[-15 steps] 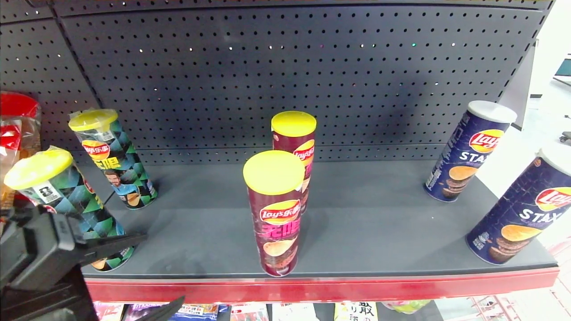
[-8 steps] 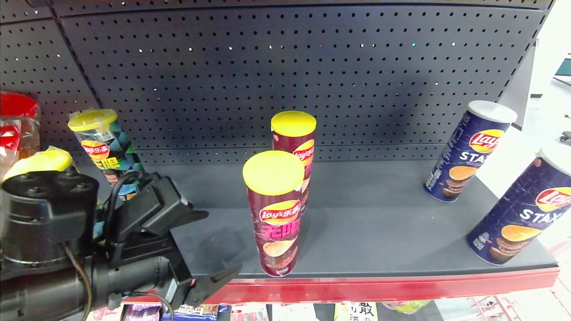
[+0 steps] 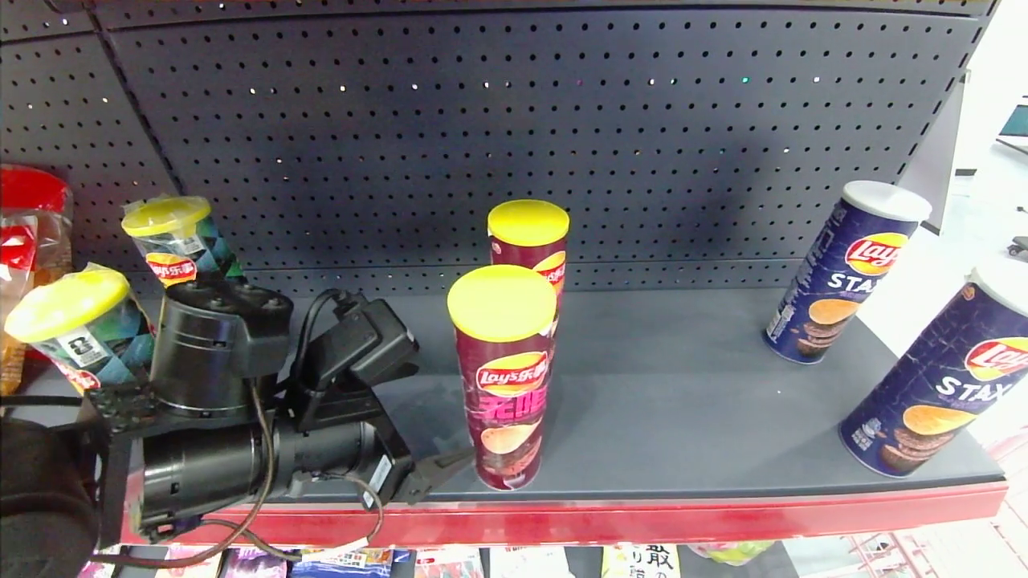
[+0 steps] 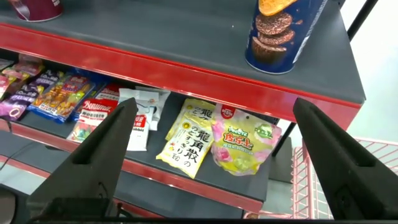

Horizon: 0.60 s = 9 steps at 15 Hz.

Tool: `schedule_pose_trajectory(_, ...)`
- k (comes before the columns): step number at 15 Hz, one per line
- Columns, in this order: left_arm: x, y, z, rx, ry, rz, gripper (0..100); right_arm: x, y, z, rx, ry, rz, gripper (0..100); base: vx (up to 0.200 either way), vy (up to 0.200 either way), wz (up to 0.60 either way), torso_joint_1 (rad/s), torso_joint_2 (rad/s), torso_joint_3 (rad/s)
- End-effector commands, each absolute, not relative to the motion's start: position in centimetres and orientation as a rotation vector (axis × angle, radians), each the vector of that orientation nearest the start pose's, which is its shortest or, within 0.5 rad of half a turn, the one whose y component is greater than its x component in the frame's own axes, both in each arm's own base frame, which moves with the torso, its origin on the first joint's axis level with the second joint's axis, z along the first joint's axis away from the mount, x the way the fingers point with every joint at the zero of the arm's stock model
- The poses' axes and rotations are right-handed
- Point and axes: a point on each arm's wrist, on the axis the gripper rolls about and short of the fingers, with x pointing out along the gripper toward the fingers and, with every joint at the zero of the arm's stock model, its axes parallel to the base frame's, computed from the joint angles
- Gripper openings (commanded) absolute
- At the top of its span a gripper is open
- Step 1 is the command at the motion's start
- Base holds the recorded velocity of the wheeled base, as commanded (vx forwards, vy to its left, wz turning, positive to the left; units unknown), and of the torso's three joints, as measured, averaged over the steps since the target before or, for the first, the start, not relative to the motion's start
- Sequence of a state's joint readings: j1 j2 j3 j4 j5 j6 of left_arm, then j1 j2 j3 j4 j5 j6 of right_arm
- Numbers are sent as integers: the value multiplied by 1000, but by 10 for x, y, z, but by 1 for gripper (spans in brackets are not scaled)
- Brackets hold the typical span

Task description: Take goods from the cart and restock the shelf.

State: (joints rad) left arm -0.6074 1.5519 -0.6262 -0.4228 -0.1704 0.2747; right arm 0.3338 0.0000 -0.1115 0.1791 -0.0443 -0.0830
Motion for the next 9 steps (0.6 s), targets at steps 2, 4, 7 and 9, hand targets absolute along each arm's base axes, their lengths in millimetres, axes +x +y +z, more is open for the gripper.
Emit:
schedule_pose_trajectory(2, 208, -149, 150, 386, 415, -833, 100, -30, -12, 88, -96, 54, 294, 100, 0, 0, 0, 0, 0, 0)
schedule_pose_trajectory(4, 207, -149, 150, 392, 415, -834, 100, -30, -12, 88, -97, 54, 292, 100, 0, 0, 0, 0, 0, 0)
schedule_pose_trajectory(7, 206, -147, 151, 392, 410, -831, 100, -30, -12, 88, -97, 54, 292, 100, 0, 0, 0, 0, 0, 0)
schedule_pose_trajectory(9, 199, -144, 158, 378, 380, -862, 100, -30, -12, 88, -95, 54, 294, 100, 0, 0, 0, 0, 0, 0)
